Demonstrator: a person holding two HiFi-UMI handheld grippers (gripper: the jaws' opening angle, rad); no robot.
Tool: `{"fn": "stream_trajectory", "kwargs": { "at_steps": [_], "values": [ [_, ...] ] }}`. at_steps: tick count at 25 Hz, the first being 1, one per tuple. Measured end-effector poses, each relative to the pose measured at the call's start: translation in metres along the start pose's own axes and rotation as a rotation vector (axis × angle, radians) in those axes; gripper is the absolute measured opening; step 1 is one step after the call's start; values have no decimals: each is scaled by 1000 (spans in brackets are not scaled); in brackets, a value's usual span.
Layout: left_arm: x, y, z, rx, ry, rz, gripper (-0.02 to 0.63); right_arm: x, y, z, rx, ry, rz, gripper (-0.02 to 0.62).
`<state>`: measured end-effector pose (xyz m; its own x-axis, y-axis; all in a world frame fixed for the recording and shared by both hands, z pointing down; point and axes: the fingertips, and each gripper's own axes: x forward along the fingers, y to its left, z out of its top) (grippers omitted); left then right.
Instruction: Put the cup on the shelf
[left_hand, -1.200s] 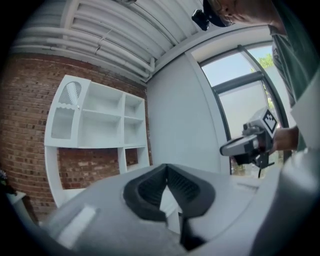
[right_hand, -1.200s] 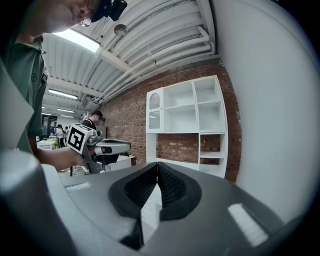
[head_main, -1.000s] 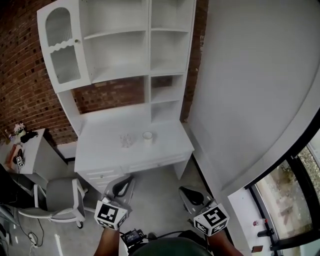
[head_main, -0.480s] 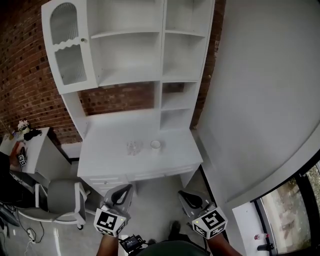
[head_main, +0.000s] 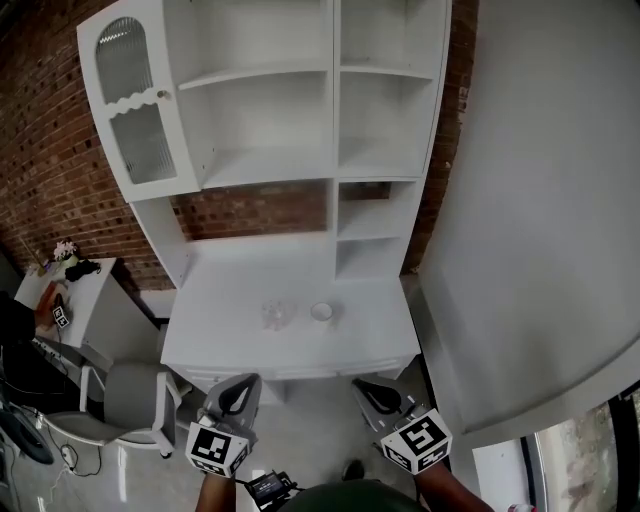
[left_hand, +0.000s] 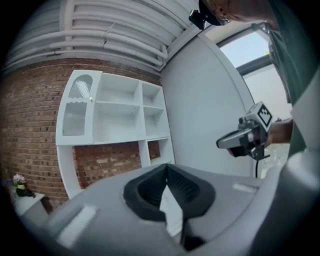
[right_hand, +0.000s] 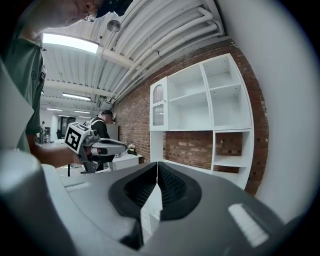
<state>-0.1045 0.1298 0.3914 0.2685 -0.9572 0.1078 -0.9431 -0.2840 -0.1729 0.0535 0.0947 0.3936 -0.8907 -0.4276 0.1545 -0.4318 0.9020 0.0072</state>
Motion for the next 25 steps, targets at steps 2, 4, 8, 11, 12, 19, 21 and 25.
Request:
{"fn": "stream_trajectory", "kwargs": {
  "at_steps": [2,4,8,11,12,19,21,25],
  "values": [
    [15,1,-2,-1,16,27,3,4,-18,-1,2,-2,25,9],
    [31,0,-1,-4,21,47,3,7,-37,-4,7,-3,43,11],
    [59,-5,-2,-2,41,68,3,12,-66,-11,28,-5,66,14],
    [74,-6,-5,1,69,75,3,15,-82,-16,47,-6,75,14],
    [79,-4,-5,3,73,76,3,18,-86,-18,54,-4,76,14],
    [107,27,-17,3,91,66,3,47,-106,-27,86,20,65,15],
    [116,39,-24,-8,91,57,3,57,-114,-27,88,30,44,17],
    [141,67,-30,-12,80,18,3,81,-131,-20,78,43,-10,21]
  ]
}}
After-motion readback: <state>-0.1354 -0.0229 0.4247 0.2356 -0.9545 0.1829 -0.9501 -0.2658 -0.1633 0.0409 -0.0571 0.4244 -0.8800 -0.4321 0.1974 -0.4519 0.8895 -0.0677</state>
